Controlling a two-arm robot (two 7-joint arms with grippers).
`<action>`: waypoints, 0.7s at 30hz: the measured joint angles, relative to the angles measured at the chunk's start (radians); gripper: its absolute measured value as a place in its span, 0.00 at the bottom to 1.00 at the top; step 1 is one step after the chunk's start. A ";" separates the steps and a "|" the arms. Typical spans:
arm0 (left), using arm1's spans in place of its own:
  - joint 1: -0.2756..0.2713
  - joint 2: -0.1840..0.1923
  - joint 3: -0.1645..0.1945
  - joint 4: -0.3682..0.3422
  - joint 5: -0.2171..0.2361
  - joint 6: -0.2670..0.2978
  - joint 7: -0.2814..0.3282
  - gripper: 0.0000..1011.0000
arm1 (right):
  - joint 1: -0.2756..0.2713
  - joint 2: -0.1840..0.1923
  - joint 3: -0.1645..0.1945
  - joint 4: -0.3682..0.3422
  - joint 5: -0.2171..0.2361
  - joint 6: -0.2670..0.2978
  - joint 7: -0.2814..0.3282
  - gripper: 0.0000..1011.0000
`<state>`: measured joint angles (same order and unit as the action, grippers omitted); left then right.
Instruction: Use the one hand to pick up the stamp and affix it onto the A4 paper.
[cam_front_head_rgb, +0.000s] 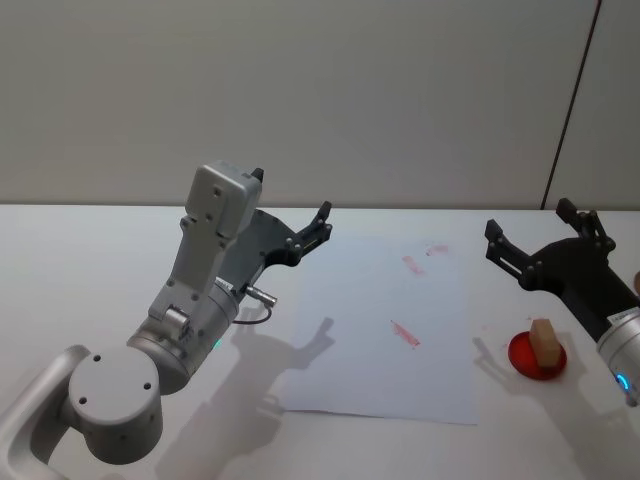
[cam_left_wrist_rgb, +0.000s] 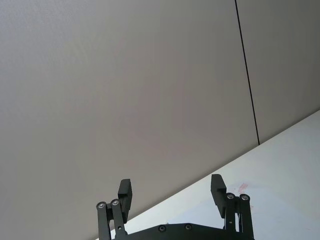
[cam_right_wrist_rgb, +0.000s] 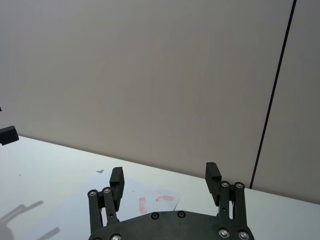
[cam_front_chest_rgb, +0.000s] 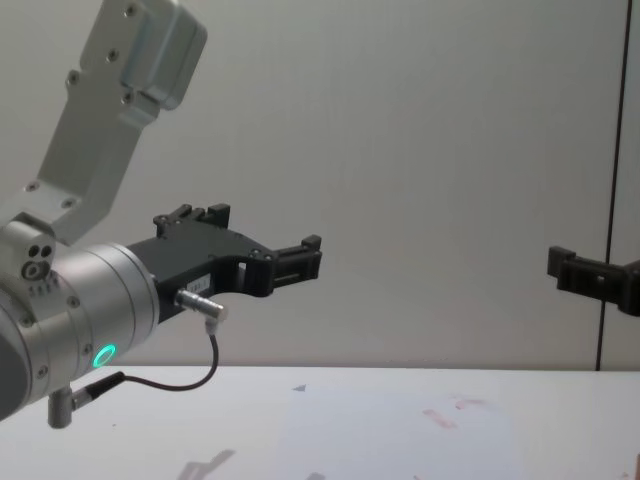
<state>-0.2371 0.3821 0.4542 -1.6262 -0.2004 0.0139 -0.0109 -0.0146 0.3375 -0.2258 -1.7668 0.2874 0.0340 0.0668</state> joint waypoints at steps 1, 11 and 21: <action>0.000 0.000 0.000 0.000 0.000 0.000 0.000 0.99 | 0.000 0.000 0.000 0.000 0.000 0.000 0.000 0.99; 0.000 0.000 0.000 0.000 0.000 0.000 0.000 0.99 | 0.000 0.000 0.000 0.000 0.000 0.000 0.000 0.99; 0.000 0.000 0.000 0.000 0.000 0.000 0.000 0.99 | 0.000 0.000 0.000 0.000 0.000 0.000 0.000 0.99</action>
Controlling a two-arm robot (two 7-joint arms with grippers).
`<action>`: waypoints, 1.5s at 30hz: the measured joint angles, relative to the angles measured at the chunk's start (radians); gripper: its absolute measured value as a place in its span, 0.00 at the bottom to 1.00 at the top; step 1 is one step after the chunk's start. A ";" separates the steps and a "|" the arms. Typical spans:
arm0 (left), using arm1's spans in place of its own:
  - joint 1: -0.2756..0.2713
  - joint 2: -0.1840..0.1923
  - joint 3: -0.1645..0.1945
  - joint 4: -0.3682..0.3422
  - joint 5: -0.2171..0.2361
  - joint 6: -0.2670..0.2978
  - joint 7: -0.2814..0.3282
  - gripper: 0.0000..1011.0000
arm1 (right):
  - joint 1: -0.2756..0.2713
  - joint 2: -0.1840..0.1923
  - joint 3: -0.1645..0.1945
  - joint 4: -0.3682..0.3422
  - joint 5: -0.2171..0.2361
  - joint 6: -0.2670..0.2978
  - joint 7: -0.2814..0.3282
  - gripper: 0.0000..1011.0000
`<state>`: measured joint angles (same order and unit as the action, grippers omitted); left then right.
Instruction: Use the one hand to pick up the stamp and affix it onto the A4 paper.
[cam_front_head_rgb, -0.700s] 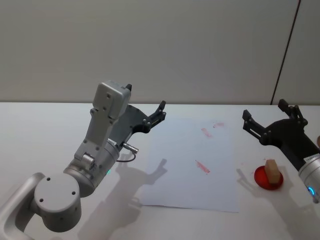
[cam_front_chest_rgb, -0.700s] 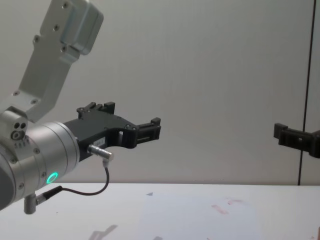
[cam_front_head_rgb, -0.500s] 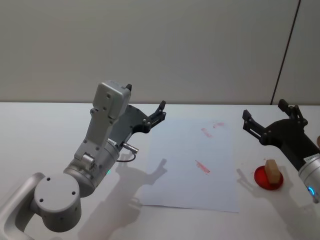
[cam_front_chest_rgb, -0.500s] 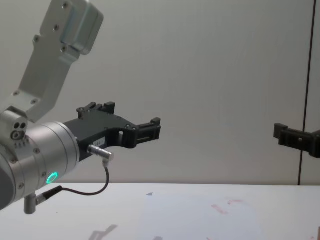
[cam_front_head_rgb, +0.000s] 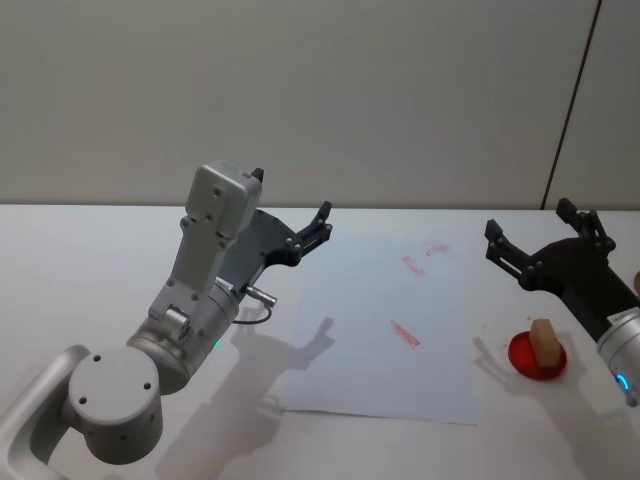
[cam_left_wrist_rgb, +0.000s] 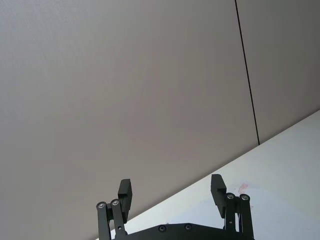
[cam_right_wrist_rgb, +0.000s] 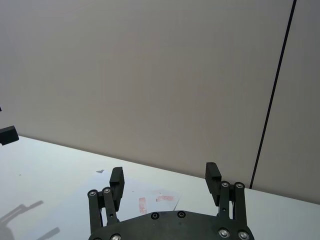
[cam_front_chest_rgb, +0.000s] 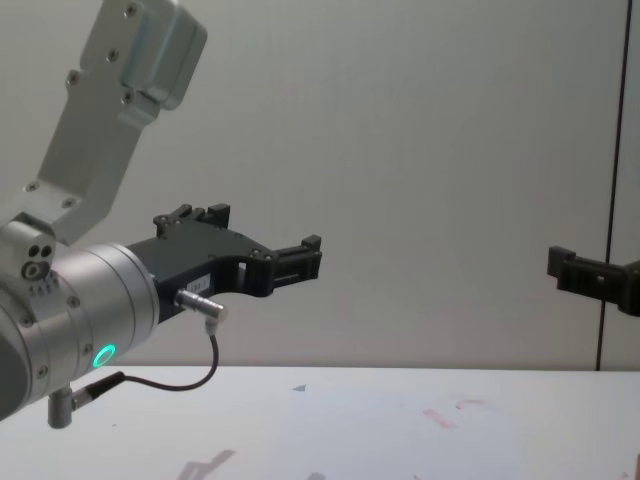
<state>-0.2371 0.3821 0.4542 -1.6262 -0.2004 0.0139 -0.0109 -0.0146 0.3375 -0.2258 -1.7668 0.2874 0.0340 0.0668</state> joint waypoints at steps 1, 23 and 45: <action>0.000 0.000 0.000 0.000 0.000 0.000 0.000 0.99 | 0.000 0.000 0.000 0.000 0.000 0.000 0.000 0.99; 0.000 0.000 0.000 0.000 0.000 0.000 0.000 0.99 | 0.000 0.000 0.000 0.000 0.000 0.000 0.000 0.99; 0.000 0.000 0.000 0.000 0.000 0.000 0.000 0.99 | -0.037 0.030 0.014 -0.030 0.018 0.005 -0.004 0.99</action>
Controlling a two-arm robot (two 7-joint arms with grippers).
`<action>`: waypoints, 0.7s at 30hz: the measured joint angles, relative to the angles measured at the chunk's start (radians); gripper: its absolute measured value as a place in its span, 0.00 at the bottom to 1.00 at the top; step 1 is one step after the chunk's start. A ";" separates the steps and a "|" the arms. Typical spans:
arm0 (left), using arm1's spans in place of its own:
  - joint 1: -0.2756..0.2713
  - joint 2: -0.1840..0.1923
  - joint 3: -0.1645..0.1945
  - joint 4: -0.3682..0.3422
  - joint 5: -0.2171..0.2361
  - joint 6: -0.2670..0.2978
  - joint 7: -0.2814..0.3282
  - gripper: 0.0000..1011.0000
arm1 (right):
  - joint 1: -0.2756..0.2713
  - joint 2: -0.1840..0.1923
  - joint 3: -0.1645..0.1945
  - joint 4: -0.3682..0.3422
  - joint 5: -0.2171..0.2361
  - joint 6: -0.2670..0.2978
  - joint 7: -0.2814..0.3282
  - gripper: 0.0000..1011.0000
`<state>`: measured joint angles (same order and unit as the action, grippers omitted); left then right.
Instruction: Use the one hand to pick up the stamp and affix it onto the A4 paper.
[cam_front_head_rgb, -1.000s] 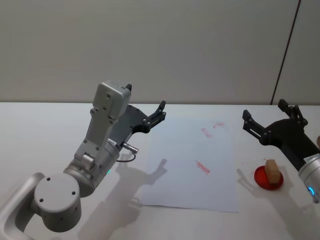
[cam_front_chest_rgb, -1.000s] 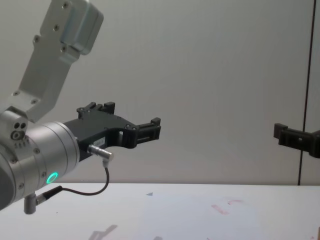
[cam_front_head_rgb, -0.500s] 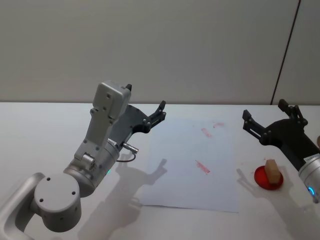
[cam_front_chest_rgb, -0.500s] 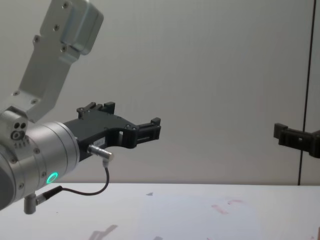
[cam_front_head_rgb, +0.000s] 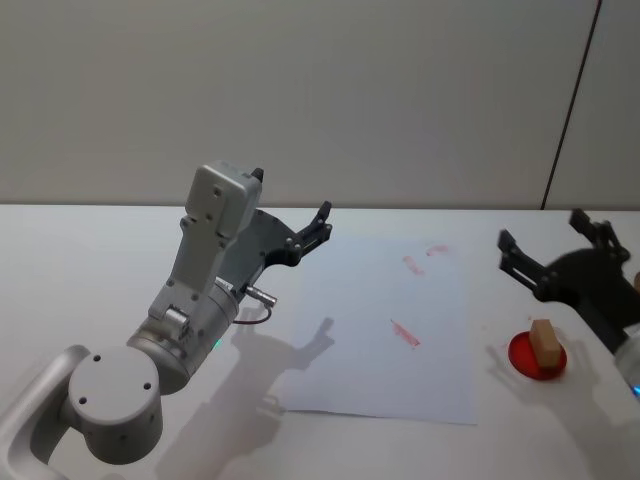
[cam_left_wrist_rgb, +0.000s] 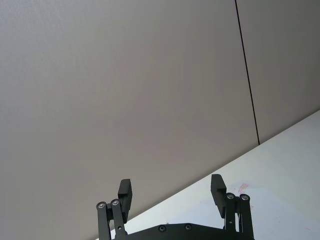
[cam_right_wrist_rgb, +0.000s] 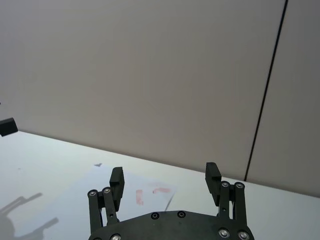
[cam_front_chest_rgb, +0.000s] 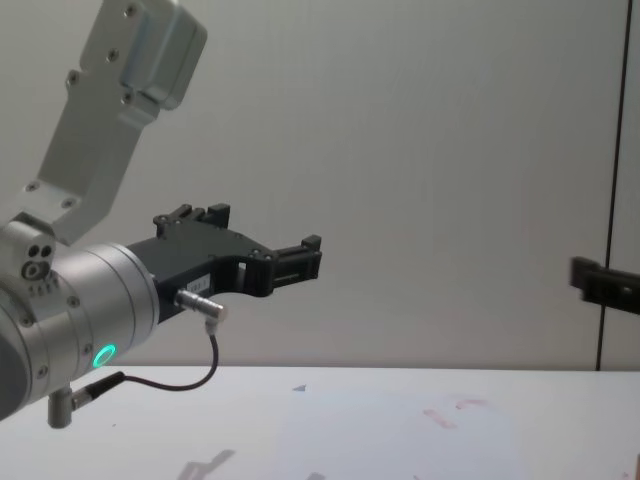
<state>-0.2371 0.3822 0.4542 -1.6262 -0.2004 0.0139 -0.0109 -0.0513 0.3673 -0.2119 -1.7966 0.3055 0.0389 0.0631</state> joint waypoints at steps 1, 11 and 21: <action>0.000 0.000 0.000 0.000 0.000 0.000 0.000 0.99 | -0.007 0.006 0.004 -0.008 0.005 0.002 -0.003 0.99; 0.000 0.000 0.000 0.000 0.000 0.000 0.000 0.99 | -0.123 0.099 0.062 -0.107 0.078 0.050 -0.068 0.99; 0.000 0.000 0.000 0.000 0.000 0.000 0.000 0.99 | -0.167 0.140 0.087 -0.153 0.114 0.115 -0.082 0.99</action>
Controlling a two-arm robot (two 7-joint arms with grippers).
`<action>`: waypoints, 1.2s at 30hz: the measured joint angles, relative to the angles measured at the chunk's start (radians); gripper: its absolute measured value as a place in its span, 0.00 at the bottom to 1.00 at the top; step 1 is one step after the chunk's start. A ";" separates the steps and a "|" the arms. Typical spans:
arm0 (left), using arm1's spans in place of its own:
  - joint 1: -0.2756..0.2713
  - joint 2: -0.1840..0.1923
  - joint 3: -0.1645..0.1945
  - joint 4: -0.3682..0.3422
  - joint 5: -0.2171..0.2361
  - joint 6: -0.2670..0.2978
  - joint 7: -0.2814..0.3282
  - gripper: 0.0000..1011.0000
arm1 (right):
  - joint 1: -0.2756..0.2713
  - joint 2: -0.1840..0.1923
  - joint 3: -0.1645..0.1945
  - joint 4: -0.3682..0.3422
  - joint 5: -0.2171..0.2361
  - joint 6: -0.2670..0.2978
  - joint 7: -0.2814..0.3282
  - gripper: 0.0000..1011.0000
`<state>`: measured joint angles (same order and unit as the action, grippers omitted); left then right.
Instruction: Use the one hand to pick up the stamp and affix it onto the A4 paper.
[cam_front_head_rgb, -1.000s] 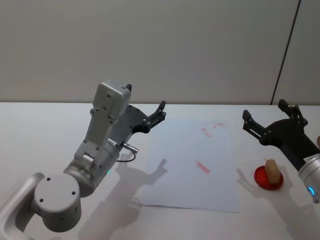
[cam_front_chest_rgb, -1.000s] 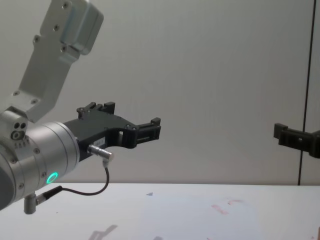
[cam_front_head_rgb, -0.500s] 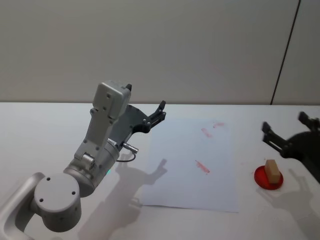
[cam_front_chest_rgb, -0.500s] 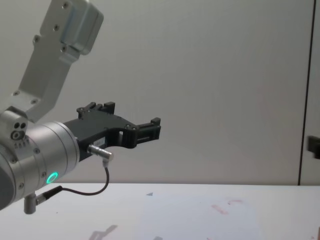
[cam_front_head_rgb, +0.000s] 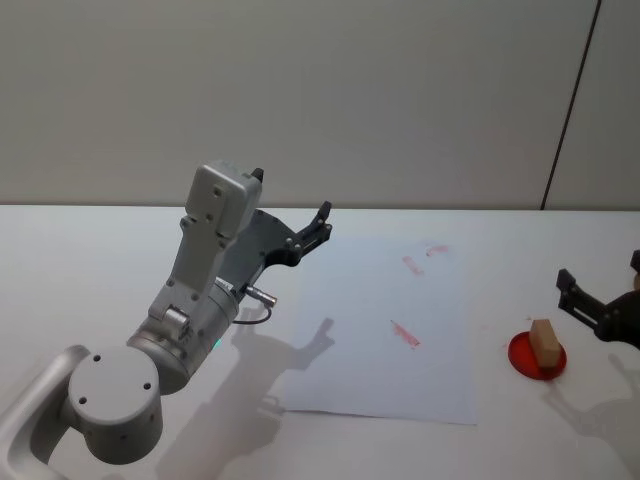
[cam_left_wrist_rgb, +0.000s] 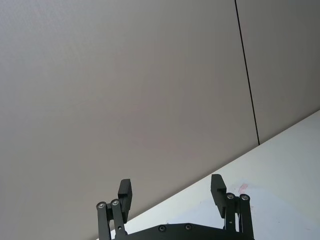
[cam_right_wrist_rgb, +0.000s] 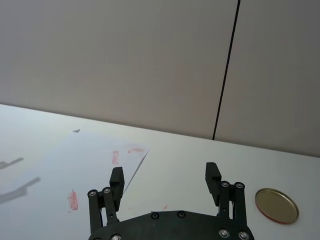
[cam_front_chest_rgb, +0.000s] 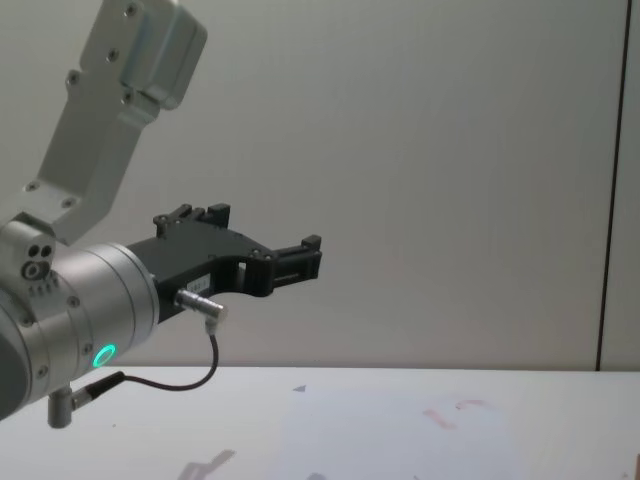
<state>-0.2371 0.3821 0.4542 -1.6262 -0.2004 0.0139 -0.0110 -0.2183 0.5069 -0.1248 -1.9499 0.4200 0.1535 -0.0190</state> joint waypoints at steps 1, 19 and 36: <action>0.000 0.000 0.000 0.000 0.000 0.000 0.000 0.99 | 0.000 0.001 0.000 -0.001 0.001 0.007 0.003 0.99; 0.000 0.000 0.000 0.000 0.000 0.000 0.000 0.99 | 0.034 -0.027 -0.019 0.012 0.000 0.149 0.039 0.99; 0.000 0.000 0.000 0.000 0.000 0.000 0.000 0.99 | 0.050 -0.063 -0.033 0.045 -0.023 0.249 -0.005 0.99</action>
<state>-0.2371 0.3821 0.4542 -1.6262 -0.2004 0.0139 -0.0109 -0.1681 0.4435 -0.1574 -1.9046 0.3974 0.4029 -0.0241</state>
